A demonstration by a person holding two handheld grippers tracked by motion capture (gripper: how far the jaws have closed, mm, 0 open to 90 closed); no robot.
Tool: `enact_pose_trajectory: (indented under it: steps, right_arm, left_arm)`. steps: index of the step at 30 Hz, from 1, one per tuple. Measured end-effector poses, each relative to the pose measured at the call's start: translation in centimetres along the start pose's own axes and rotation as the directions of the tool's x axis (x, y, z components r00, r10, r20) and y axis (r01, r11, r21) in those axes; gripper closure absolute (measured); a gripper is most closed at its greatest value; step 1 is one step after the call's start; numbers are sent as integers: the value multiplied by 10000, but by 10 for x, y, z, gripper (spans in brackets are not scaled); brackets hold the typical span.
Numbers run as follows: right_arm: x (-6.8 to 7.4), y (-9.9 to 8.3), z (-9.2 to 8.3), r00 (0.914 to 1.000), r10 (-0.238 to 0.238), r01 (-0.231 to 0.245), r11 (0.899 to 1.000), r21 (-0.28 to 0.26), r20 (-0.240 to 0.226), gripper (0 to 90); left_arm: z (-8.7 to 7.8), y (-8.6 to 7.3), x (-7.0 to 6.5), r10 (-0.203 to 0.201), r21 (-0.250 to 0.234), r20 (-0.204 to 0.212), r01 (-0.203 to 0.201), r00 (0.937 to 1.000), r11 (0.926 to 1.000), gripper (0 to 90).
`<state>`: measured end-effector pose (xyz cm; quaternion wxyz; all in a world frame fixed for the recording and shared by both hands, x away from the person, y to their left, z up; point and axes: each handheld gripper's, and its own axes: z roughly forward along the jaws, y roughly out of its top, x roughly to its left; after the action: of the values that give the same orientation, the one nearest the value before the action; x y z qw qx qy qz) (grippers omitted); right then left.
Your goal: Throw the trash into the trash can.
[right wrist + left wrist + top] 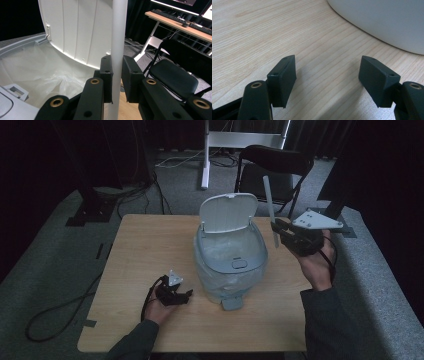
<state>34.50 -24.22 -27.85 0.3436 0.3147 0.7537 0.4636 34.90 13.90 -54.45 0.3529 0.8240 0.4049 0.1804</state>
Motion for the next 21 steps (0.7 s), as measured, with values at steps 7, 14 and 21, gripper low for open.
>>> enact_pose_trajectory:
  steps: [7, 14, 21]
  right_arm:
    - [3, 6, 2, 9999, -88, 87, 9999, -121, -52, 789]
    - [5, 12, 3, 9998, -157, 154, 9996, -252, -89, 789]
    - [8, 18, 4, 9996, -229, 222, 9991, -370, -176, 789]
  left_arm:
    - [0, 0, 0, -1, 0, 1, 1, 10000, 10000, 301]
    - [0, 0, 0, 1, -3, -3, -1, 10000, 10000, 301]
    - [0, 0, 0, -3, -5, 1, 3, 10000, 10000, 301]
